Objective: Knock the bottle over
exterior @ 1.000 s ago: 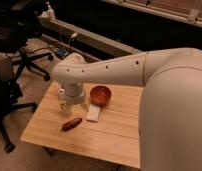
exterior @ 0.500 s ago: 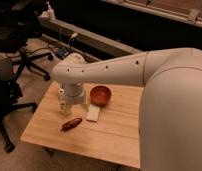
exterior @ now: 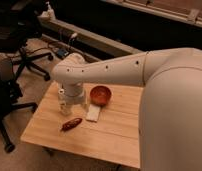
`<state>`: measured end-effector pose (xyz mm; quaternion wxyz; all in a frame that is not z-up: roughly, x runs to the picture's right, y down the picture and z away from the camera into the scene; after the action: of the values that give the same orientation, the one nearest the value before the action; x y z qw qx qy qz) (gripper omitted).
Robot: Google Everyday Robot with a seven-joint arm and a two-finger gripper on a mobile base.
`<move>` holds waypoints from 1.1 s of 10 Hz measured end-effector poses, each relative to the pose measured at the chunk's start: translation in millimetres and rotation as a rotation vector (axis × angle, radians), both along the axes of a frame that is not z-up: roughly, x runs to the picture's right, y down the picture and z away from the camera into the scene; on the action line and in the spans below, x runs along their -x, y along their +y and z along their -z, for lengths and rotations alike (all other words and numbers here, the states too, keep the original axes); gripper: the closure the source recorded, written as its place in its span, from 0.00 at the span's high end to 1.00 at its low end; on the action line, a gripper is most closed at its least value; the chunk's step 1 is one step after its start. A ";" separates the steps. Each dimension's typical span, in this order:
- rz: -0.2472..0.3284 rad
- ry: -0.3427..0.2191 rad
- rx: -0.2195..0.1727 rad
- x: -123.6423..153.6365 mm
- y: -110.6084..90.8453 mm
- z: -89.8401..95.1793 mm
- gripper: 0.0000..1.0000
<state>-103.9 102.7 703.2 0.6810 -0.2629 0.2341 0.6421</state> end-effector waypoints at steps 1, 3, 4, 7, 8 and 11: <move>0.000 0.000 0.000 -0.1 0.0 0.0 0.65; 0.000 0.000 0.000 0.0 0.0 0.0 0.65; 0.000 0.000 0.000 0.0 0.0 0.0 0.65; 0.000 0.000 0.000 0.0 0.0 0.0 0.65; 0.001 0.000 -0.001 0.1 -0.1 -0.1 0.65; 0.051 -0.106 -0.099 22.8 -21.1 -6.6 0.65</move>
<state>-126.7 81.6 709.8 0.7206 -0.2566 0.1725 0.6207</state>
